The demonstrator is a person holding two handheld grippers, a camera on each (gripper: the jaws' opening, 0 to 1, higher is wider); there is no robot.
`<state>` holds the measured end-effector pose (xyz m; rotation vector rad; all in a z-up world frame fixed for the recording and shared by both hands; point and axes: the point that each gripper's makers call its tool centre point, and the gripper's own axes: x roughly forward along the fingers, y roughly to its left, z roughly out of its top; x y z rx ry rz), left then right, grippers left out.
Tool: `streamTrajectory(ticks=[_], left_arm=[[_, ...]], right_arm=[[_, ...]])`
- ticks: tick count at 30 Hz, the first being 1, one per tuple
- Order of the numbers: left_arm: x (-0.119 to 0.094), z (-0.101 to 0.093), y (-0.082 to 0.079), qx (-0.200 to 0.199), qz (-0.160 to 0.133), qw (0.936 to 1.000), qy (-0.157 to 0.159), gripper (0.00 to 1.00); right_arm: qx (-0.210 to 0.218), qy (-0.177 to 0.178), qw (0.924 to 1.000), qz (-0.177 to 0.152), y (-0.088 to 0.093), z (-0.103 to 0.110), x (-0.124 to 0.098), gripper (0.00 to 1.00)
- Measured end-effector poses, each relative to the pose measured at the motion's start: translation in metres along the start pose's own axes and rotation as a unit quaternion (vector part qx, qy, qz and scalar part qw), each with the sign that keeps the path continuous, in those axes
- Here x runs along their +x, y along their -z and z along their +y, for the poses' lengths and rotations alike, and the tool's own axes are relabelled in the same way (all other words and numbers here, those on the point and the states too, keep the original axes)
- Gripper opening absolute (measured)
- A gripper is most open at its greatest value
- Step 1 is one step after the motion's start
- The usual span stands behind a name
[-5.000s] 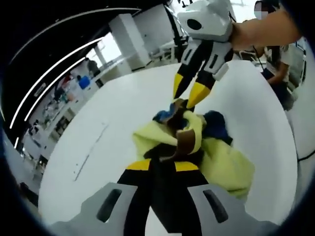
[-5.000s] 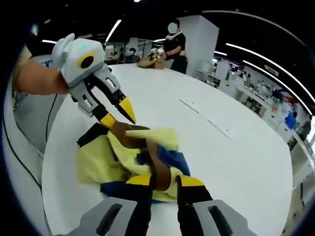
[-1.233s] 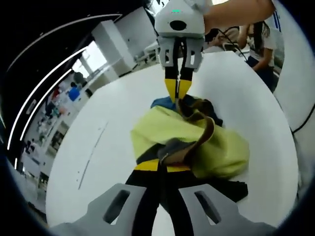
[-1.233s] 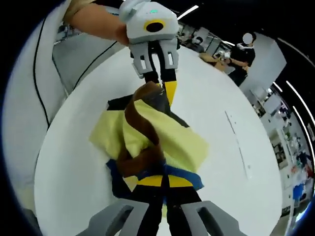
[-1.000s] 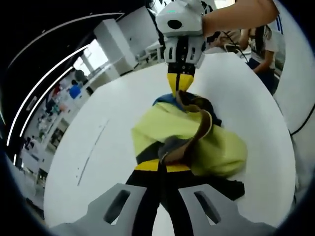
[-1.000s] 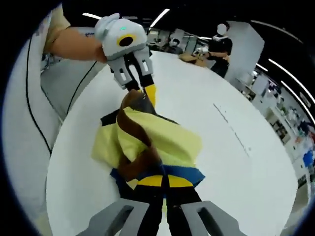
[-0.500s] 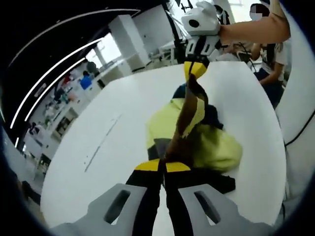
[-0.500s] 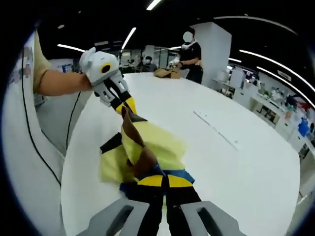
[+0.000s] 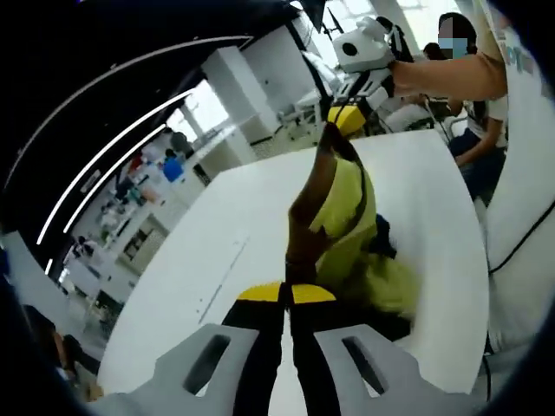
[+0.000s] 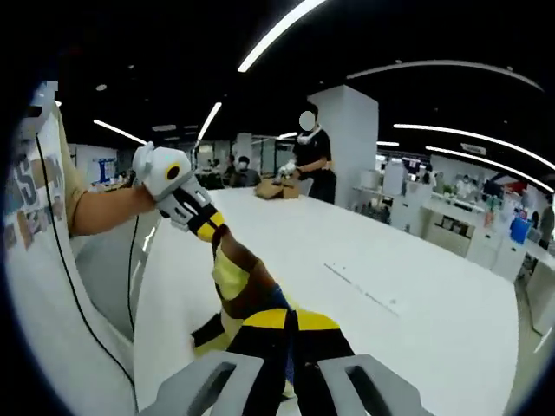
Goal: Fold the garment on the visible template until the final outline fits inside the template.
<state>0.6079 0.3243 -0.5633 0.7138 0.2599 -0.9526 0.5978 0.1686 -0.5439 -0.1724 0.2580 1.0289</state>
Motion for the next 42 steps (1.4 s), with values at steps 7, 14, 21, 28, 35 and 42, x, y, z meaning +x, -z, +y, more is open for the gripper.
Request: streamTrajectory(ticks=[7,14,21,28,35,42], left_arm=[[-0.005,0.014,-0.014,-0.01,-0.011,0.9999,0.005,0.0],[0.047,0.021,0.042,-0.051,0.07,0.9959,0.024,0.0],[0.083,0.041,0.072,-0.053,0.114,0.9919,0.019,0.0],[0.118,0.064,0.099,-0.059,0.145,0.9877,0.001,0.0],[0.149,0.076,0.115,-0.053,0.164,0.9851,-0.002,0.0],[0.173,0.083,0.142,-0.05,0.203,0.978,0.002,0.0]], right_arm=[[0.037,0.016,0.999,0.019,-0.003,-0.026,0.002,0.0],[0.085,0.054,0.9902,0.097,0.046,-0.067,0.035,0.0],[0.088,0.075,0.9854,0.125,0.07,-0.092,0.063,0.0],[0.085,0.085,0.9817,0.148,0.096,-0.115,0.089,0.0],[0.12,0.124,0.9719,0.159,0.124,-0.148,0.105,0.0],[0.144,0.138,0.965,0.171,0.147,-0.163,0.126,0.0]])
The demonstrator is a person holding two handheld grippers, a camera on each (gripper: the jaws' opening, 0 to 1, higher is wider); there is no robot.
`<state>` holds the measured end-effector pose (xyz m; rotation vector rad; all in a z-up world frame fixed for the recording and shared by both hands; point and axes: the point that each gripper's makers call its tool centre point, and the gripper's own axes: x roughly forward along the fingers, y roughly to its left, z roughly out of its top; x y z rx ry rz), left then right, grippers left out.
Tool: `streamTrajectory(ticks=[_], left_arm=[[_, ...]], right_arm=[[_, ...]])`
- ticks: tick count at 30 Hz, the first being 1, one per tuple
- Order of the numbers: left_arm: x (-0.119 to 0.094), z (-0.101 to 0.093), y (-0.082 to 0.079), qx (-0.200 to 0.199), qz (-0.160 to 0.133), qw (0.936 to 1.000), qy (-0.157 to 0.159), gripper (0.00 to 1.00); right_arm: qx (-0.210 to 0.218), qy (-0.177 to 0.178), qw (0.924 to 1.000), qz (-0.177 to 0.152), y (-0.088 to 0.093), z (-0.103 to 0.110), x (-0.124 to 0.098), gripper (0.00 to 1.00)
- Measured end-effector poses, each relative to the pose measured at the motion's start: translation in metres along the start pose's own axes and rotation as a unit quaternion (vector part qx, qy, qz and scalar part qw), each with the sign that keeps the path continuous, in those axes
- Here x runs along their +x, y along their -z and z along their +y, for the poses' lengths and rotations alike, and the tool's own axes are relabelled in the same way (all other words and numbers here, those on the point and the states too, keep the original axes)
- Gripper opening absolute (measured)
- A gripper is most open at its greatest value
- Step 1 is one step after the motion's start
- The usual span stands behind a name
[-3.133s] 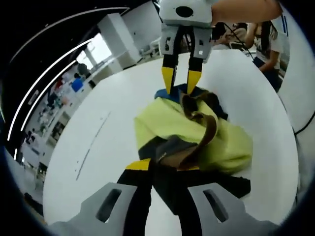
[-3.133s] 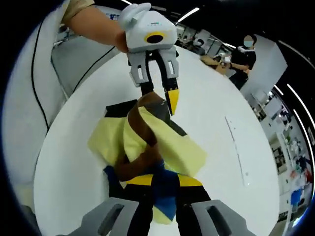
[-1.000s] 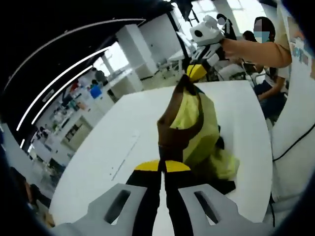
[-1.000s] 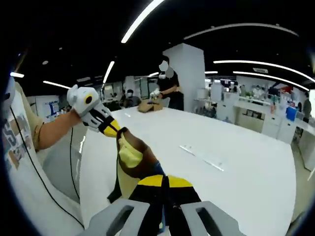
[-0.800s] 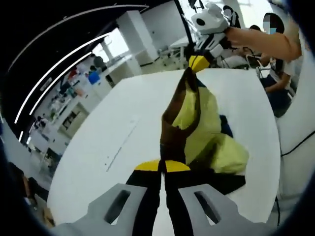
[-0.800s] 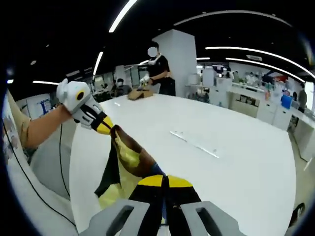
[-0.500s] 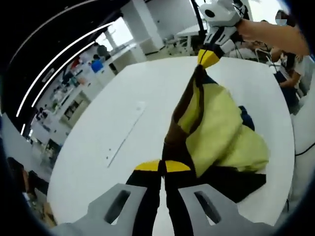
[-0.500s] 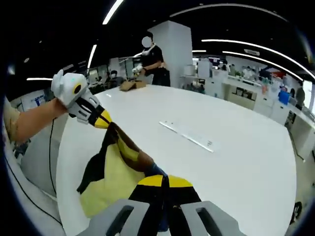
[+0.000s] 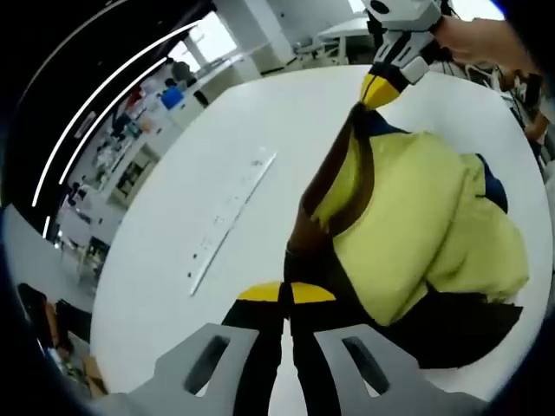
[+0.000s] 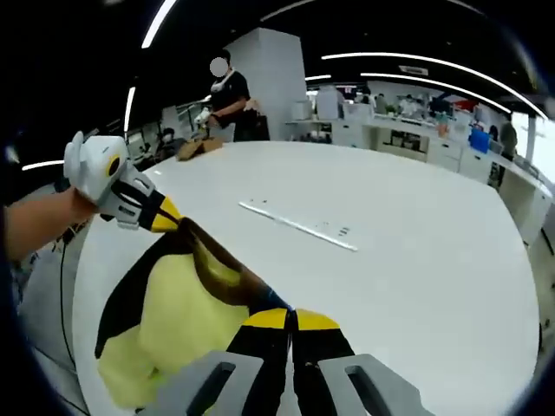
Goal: Fold the garment on the visible template until the final outline fits inside the template.
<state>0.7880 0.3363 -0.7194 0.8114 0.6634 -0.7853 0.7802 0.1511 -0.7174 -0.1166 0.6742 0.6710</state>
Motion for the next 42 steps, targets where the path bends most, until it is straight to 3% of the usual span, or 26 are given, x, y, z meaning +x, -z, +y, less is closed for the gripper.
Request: streamTrajectory(ticks=[7,14,18,19,22,25,28,30,35,39,42], left_arm=[[0.017,0.002,0.007,0.0,0.033,0.9994,0.013,0.0],[0.032,0.001,0.005,0.017,0.055,0.9982,0.016,0.0],[0.038,0.0,0.009,-0.01,0.066,0.9975,0.021,0.0],[0.039,0.0,0.012,-0.018,0.07,0.9972,0.02,0.0],[0.04,-0.005,0.016,-0.037,0.078,0.9959,0.026,0.0],[0.04,-0.005,0.018,-0.046,0.074,0.996,0.019,0.11],[0.035,0.001,0.017,-0.072,0.057,0.9958,-0.001,0.21],[0.031,-0.001,0.012,-0.084,0.035,0.9958,-0.001,0.21],[0.022,-0.005,0.009,-0.099,0.006,0.9951,-0.005,0.2],[0.012,-0.009,0.001,-0.164,-0.05,0.9851,-0.012,0.22],[0.005,-0.015,0.002,-0.176,-0.066,0.982,-0.013,0.24]], right_arm=[[0.006,0.014,0.9989,0.044,0.023,-0.008,0.021,0.0],[0.025,0.032,0.9979,0.05,0.024,-0.02,0.025,0.0],[0.028,0.038,0.9976,0.051,0.024,-0.023,0.027,0.0],[0.054,0.029,0.9972,0.043,0.022,-0.019,0.029,0.0],[0.049,0.03,0.9973,0.047,0.024,-0.019,0.028,0.0],[0.031,0.033,0.9977,0.051,0.025,-0.019,0.027,0.0],[0.031,0.037,0.998,0.041,0.024,-0.022,0.023,0.0],[0.052,0.027,0.9982,0.007,0.014,-0.019,0.022,0.02],[0.058,0.026,0.9979,-0.013,0.011,-0.016,0.013,0.1],[0.075,0.015,0.9961,-0.043,0.006,-0.011,0.005,0.14],[0.085,0.01,0.9943,-0.063,0.004,-0.007,-0.004,0.15]])
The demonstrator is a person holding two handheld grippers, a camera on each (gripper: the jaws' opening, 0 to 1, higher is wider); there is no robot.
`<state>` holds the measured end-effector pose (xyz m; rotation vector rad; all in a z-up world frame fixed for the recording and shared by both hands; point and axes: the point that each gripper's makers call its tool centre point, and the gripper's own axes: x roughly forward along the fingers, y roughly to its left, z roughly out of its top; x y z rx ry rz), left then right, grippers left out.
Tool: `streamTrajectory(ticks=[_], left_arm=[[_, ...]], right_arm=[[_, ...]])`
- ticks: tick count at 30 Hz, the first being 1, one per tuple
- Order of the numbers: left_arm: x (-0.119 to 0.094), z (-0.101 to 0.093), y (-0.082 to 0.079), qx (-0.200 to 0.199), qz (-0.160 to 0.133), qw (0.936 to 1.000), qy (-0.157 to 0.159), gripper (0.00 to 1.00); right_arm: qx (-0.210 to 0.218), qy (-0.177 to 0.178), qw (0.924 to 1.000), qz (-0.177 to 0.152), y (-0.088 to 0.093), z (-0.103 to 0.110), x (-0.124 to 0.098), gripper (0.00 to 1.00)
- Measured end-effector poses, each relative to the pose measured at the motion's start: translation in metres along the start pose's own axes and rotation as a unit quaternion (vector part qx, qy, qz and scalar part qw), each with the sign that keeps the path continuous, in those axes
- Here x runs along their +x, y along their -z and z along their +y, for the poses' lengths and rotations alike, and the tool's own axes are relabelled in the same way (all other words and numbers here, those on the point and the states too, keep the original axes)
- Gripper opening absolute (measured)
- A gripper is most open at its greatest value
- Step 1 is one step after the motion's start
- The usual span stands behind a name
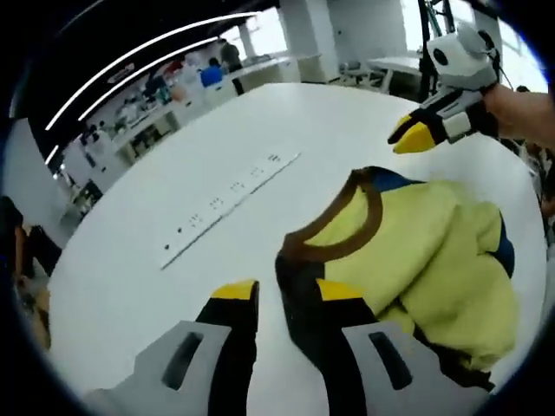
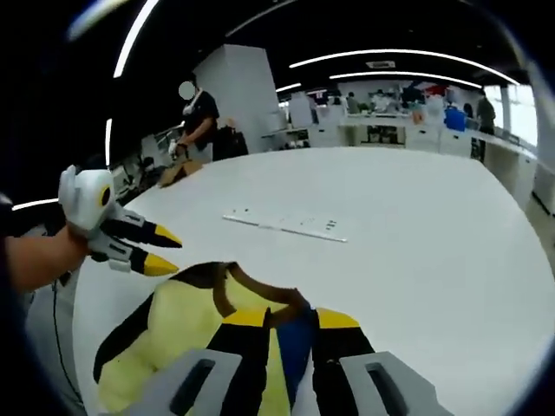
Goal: Fold the garment on the visible template until the final outline fits inside the template.
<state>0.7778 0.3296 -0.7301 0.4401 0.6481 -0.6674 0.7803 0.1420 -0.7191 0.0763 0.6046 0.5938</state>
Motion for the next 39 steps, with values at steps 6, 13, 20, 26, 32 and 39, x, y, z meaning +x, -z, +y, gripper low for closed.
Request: streamTrajectory(ticks=[6,13,20,26,32,39], left_arm=[[-0.021,-0.007,0.011,-0.058,-0.038,0.9976,-0.002,0.28],[-0.049,-0.016,0.029,-0.09,-0.07,0.9934,-0.008,0.28],[-0.078,-0.024,0.045,-0.126,-0.096,0.9873,-0.01,0.28],[-0.095,-0.028,0.055,-0.164,-0.111,0.9802,-0.01,0.28],[-0.105,-0.04,0.061,-0.175,-0.117,0.9775,-0.002,0.27],[-0.11,-0.063,0.069,-0.175,-0.112,0.978,0.019,0.27]], right_arm=[[0.0,0.002,0.9995,-0.032,0.0,0.001,-0.023,0.16],[0.018,0.001,0.9984,-0.053,0.013,0.002,-0.044,0.18],[0.019,0.0,0.9983,-0.056,0.032,0.009,-0.062,0.18],[0.045,-0.003,0.9968,-0.067,0.05,0.012,-0.075,0.17],[0.05,0.0,0.9976,-0.049,0.074,0.01,-0.082,0.15],[0.054,-0.004,0.9979,-0.034,0.096,0.013,-0.092,0.13]])
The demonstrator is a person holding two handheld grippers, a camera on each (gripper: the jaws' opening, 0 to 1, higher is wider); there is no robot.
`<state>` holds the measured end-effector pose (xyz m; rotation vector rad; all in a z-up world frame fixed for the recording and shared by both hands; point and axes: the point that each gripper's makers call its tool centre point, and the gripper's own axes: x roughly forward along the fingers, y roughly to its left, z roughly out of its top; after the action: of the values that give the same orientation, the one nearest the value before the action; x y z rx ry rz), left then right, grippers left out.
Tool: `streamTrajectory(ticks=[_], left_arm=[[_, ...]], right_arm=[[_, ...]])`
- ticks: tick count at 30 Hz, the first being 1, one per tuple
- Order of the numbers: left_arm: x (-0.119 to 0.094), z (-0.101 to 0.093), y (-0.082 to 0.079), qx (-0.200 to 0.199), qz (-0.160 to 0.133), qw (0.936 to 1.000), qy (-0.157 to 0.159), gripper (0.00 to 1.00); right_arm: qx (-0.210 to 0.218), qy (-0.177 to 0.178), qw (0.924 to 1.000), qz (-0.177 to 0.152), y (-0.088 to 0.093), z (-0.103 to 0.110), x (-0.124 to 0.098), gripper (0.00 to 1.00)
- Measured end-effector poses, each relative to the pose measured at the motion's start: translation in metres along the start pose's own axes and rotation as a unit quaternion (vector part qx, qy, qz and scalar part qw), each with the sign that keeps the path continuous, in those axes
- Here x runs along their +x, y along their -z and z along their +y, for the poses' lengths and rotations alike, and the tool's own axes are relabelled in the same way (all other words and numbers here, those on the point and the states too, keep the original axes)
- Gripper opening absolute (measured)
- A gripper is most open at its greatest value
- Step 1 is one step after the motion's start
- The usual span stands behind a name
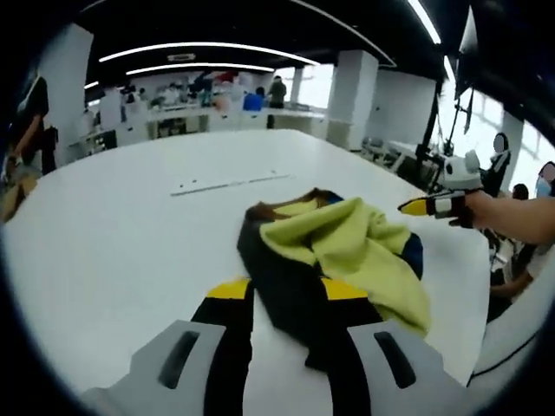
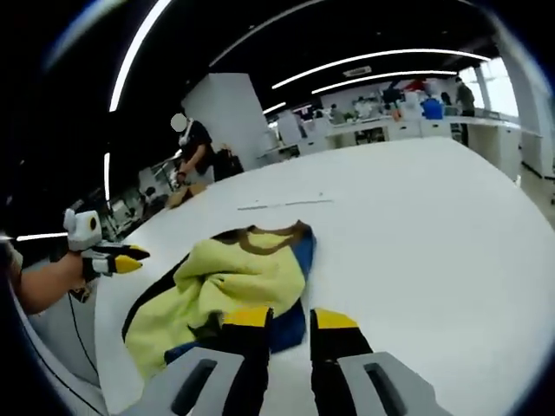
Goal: Fold the garment on the visible template until the final outline fits inside the template.
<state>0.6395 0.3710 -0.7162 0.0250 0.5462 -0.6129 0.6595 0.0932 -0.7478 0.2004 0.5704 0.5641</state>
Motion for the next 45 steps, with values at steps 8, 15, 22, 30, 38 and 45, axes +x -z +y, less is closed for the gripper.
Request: streamTrajectory(ticks=[8,15,22,30,38,45], left_arm=[[-0.006,-0.015,0.017,-0.004,0.015,0.9998,0.015,0.26],[-0.008,-0.021,0.031,-0.006,0.029,0.9994,0.018,0.26],[-0.007,-0.028,0.036,-0.003,0.036,0.9991,0.023,0.25],[-0.003,-0.037,0.044,0.0,0.053,0.9981,0.033,0.25],[-0.004,-0.046,0.058,-0.008,0.072,0.9964,0.045,0.2],[-0.007,-0.047,0.065,-0.021,0.08,0.9956,0.045,0.19]], right_arm=[[0.008,-0.03,0.9993,0.019,0.025,0.018,-0.014,0.09],[-0.015,-0.06,0.9966,0.055,0.051,0.033,-0.017,0.07],[-0.043,-0.09,0.9919,0.078,0.064,0.053,-0.014,0.05],[-0.059,-0.105,0.9883,0.093,0.075,0.067,-0.009,0.06],[-0.071,-0.11,0.9865,0.098,0.075,0.071,-0.006,0.05],[-0.081,-0.114,0.9852,0.099,0.076,0.074,-0.003,0.03]])
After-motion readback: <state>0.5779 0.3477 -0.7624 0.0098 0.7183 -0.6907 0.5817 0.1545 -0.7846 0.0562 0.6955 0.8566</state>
